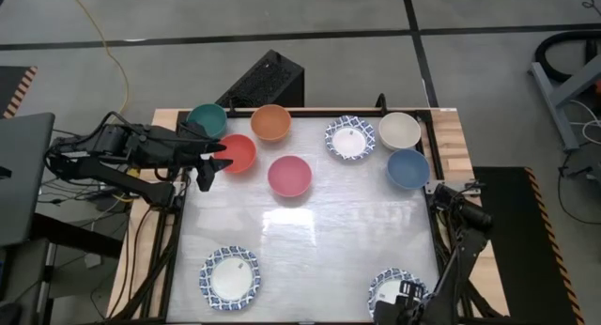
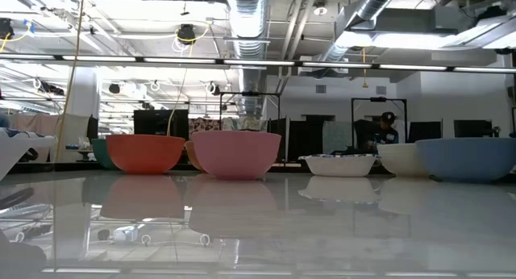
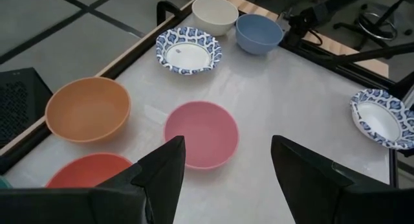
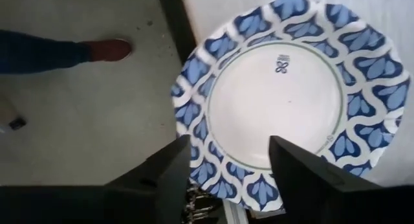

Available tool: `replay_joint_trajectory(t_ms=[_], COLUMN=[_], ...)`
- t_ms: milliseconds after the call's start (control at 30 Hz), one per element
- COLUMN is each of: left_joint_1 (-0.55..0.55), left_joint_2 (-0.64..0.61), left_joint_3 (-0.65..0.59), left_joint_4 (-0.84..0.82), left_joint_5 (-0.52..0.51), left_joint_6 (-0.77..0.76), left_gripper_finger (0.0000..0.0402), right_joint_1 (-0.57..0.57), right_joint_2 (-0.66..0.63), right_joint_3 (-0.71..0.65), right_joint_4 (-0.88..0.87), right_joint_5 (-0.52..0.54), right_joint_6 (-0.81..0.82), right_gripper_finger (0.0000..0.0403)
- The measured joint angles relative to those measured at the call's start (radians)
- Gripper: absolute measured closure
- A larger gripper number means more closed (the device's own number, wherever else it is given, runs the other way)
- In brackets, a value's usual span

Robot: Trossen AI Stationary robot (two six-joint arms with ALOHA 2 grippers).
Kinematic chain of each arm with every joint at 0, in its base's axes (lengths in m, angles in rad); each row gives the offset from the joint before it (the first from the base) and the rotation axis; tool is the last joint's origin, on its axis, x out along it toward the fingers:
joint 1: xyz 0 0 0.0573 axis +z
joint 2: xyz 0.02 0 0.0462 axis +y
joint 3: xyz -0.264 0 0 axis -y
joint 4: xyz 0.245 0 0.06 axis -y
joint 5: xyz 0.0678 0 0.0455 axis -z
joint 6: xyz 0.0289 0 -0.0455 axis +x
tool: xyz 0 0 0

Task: Nest bowls inside each other
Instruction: Adjust the stacked bowls on the table

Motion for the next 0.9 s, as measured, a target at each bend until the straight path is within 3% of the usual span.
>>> replay_joint_trajectory(t_ms=[200,267,567,900], left_joint_1=[0.0,0.0,0.0,0.0], left_joint_2=[0.0,0.0,0.0,0.0], left_joint_3=[0.0,0.0,0.0,0.0], left_joint_4=[0.0,0.0,-0.001,-0.015], left_joint_5=[0.019,0.028,0.069,0.071], left_joint_6=[-0.009,-0.008,-0.008,0.012], left_gripper_finger=[0.0182,0.0182,0.0182,0.0182], right_joint_1=[-0.063,-0.078,-0.117,-0.226], right_joint_2=[0.0,0.0,0.0,0.0], right_joint_3=[-0.099,-0.132,-0.253,-0.382], right_joint_4=[0.039,0.056,0.189,0.302], right_joint_5=[-0.032,-0.051,-0.056,-0.018], right_joint_6=[0.02,0.012,-0.028,-0.217], right_gripper_finger=[0.0353,0.0387,0.0396,0.0395])
